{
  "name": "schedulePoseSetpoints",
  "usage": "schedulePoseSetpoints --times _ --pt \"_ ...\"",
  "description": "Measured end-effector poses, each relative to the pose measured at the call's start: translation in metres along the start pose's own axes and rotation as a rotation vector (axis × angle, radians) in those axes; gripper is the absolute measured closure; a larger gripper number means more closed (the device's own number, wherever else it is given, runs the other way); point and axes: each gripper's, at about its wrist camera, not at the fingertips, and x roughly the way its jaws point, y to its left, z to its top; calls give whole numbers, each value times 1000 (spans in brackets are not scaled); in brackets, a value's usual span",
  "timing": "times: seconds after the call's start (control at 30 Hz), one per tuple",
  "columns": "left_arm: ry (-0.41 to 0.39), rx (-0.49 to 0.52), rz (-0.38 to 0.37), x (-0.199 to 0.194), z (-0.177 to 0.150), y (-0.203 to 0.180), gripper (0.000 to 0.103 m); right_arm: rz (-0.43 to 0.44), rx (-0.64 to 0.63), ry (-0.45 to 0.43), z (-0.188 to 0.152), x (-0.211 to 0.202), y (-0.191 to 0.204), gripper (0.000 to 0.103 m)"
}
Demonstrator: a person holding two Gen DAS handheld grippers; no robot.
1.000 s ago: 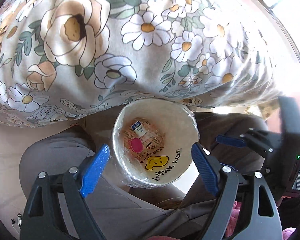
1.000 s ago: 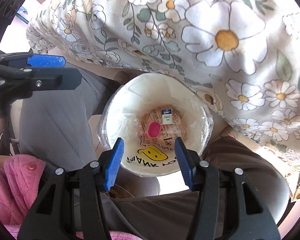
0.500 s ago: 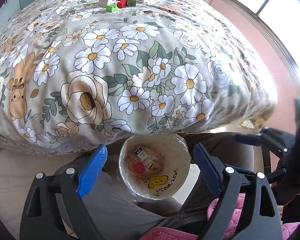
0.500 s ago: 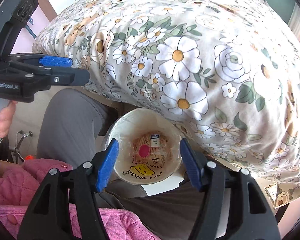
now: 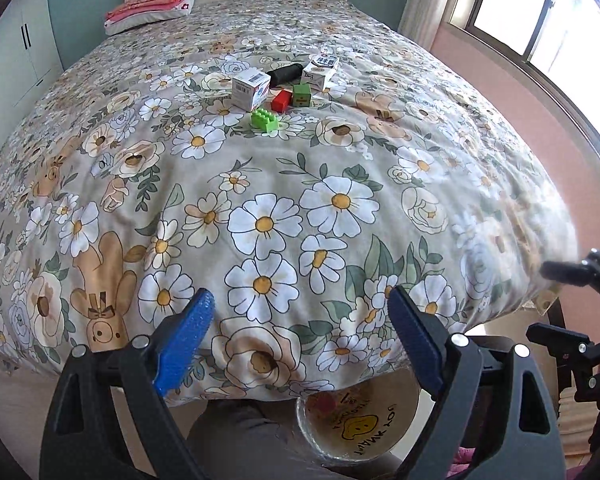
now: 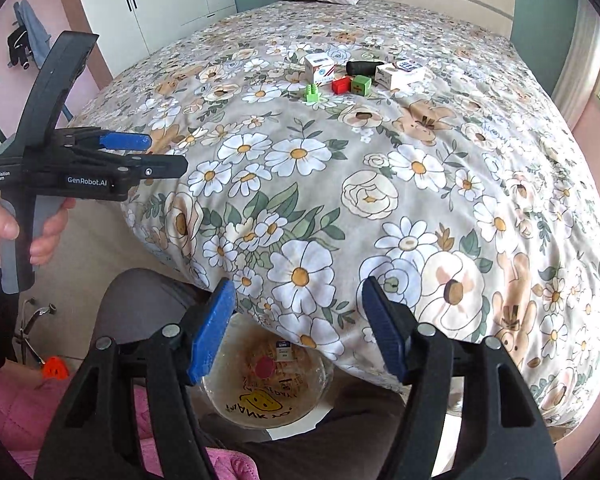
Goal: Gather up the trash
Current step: 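Raise both open tools from the bin back toward the bed items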
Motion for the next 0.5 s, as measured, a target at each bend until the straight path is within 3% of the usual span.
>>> schedulePoseSetpoints --times 0.5 --pt "-37 87 57 64 94 36 13 -89 135 -40 112 49 -58 33"
